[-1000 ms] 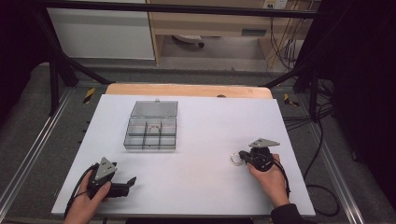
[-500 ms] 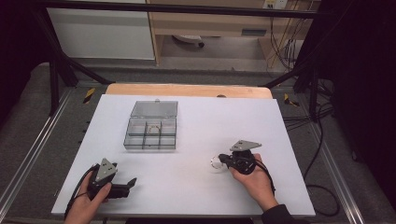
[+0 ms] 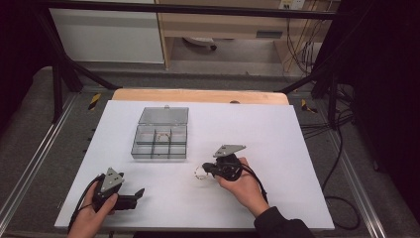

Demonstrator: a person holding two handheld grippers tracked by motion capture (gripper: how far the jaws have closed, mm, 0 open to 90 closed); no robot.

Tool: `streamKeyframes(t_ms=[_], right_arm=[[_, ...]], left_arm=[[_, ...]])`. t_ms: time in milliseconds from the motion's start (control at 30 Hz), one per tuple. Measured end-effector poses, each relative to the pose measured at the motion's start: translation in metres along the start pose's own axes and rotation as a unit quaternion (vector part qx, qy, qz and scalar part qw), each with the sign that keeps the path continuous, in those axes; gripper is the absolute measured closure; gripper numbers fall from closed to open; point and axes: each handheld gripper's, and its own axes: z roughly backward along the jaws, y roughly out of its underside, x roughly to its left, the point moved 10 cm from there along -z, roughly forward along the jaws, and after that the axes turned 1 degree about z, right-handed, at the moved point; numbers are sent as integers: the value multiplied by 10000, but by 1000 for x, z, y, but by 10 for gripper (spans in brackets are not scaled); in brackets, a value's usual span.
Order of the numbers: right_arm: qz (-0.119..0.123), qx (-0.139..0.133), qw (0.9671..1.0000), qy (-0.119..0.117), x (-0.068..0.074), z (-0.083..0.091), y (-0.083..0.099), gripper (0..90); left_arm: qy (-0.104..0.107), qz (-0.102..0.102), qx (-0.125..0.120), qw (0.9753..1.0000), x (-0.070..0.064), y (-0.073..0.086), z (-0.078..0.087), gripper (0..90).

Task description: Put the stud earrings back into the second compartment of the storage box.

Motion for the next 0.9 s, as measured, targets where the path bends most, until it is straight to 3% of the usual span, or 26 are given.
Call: streamKeyframes(t_ms=[433, 667, 900], right_arm=[[286, -151, 9994, -122, 12, -15, -59, 876], [349, -234, 9991, -30, 6, -25, -86, 876], [207, -402, 9990, 44, -5, -33, -114, 876]], left_arm=[[2, 14, -14, 10000, 0, -1, 0, 83], [4, 36, -7, 10000, 1, 0, 0, 83], [19, 33, -7, 10000, 0, 0, 0, 82]])
